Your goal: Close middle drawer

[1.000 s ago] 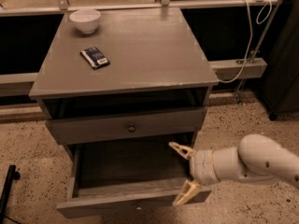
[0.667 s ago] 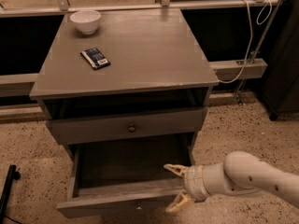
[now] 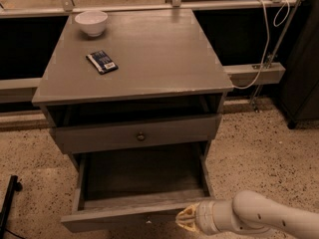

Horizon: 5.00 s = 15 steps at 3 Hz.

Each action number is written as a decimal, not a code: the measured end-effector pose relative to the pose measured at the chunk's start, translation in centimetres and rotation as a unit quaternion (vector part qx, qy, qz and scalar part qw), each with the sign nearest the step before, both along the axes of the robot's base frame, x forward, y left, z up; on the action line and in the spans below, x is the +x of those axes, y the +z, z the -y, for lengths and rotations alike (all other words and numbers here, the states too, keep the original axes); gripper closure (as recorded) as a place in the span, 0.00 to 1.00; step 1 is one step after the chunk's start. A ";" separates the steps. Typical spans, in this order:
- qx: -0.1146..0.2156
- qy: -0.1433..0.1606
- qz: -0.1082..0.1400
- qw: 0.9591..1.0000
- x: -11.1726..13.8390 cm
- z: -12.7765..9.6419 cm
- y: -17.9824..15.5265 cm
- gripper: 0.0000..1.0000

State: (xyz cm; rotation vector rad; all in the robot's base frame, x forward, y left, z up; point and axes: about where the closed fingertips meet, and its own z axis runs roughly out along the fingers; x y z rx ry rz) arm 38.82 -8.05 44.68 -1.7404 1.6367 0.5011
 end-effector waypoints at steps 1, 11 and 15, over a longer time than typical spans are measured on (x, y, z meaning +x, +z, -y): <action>0.012 -0.008 0.006 1.000 -0.2 -0.2 -1.3 1.00; 0.129 -0.089 0.119 0.980 16.6 -3.5 -0.8 1.00; 0.089 -0.134 0.108 0.981 21.5 -2.4 -6.1 1.00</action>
Offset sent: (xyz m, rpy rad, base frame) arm -0.0010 0.0011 -0.0104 0.0197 -0.0128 -0.0143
